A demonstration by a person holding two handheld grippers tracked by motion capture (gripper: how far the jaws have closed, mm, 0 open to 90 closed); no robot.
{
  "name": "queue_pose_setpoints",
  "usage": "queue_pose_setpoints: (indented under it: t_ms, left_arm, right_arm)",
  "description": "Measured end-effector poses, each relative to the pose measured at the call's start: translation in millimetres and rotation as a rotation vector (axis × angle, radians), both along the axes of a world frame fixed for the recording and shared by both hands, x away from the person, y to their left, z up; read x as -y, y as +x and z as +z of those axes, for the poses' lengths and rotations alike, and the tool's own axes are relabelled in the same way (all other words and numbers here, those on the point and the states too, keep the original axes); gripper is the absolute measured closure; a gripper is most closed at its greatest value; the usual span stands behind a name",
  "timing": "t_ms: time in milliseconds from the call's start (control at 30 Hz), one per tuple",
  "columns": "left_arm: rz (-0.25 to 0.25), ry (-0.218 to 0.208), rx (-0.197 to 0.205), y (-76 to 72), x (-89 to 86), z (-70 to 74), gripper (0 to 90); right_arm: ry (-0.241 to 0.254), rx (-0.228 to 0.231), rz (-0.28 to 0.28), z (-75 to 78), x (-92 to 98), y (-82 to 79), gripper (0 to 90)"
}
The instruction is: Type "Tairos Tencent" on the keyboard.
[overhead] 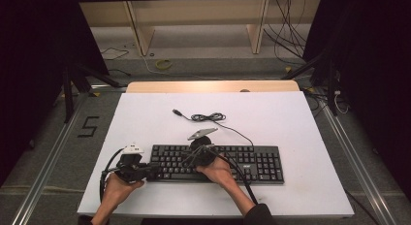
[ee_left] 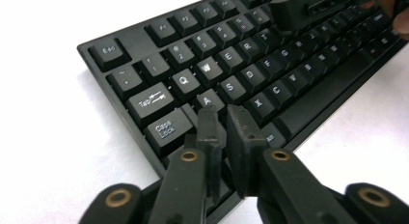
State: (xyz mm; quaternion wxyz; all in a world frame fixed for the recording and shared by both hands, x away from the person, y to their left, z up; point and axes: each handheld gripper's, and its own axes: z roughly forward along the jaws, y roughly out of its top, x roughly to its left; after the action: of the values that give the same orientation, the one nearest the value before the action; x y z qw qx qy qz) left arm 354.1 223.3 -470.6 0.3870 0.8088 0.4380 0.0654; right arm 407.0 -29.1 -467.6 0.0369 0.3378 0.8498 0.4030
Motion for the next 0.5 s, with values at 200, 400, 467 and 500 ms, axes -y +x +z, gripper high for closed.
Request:
queue_pose_setpoints:
  t_ms: [200, 400, 467, 500]
  left_arm:
    - [0.006, -0.014, 0.014, 0.6, -0.8, 1.9, 67.7]
    - [0.027, -0.029, 0.024, 1.3, -0.1, 3.2, 54.4]
    - [0.032, -0.032, 0.024, 1.8, -0.3, 3.4, 50.5]
    - [0.035, -0.035, 0.025, 2.0, -0.2, 3.4, 48.5]
  right_arm:
    - [0.018, -0.004, 0.004, 3.0, 2.8, -0.1, 71.2]
    - [0.053, -0.005, 0.004, 6.2, 7.2, -0.3, 64.0]
    - [0.058, -0.001, 0.004, 8.2, 8.2, -1.2, 61.7]
    - [0.061, 0.000, 0.007, 9.0, 8.7, -1.7, 60.5]
